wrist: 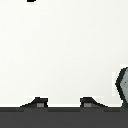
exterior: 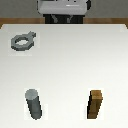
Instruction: Put the loop with the handle onto the peg.
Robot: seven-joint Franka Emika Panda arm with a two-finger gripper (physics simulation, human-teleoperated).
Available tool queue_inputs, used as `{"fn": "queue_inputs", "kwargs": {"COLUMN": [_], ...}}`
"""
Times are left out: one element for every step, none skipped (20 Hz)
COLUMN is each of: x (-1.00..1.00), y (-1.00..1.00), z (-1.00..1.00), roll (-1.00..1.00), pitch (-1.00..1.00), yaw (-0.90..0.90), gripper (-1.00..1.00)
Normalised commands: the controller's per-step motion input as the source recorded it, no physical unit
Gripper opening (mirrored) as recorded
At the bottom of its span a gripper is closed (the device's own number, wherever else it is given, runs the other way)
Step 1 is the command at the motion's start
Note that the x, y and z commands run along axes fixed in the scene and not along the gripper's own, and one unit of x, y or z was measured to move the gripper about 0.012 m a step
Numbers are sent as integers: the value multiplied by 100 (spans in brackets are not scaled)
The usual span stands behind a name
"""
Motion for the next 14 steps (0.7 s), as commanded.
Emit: {"fn": "queue_inputs", "kwargs": {"x": [0, 0, 0, 0, 0, 0, 0, 0, 0, 0, 0, 0, 0, 0], "y": [0, 0, 0, 0, 0, -100, -100, -100, -100, -100, -100, -100, -100, -100], "z": [0, 0, 0, 0, 0, 0, 0, 0, 0, 0, 0, 0, 0, 0], "roll": [0, 0, 0, 0, 0, 0, 0, 0, 0, 0, 0, 0, 0, 0], "pitch": [0, 0, 0, 0, 0, 0, 0, 0, 0, 0, 0, 0, 0, 0], "yaw": [0, 0, 0, 0, 0, 0, 0, 0, 0, 0, 0, 0, 0, 0], "gripper": [100, 100, 100, 100, 100, 100, 100, 100, 100, 100, 100, 100, 100, 100]}}
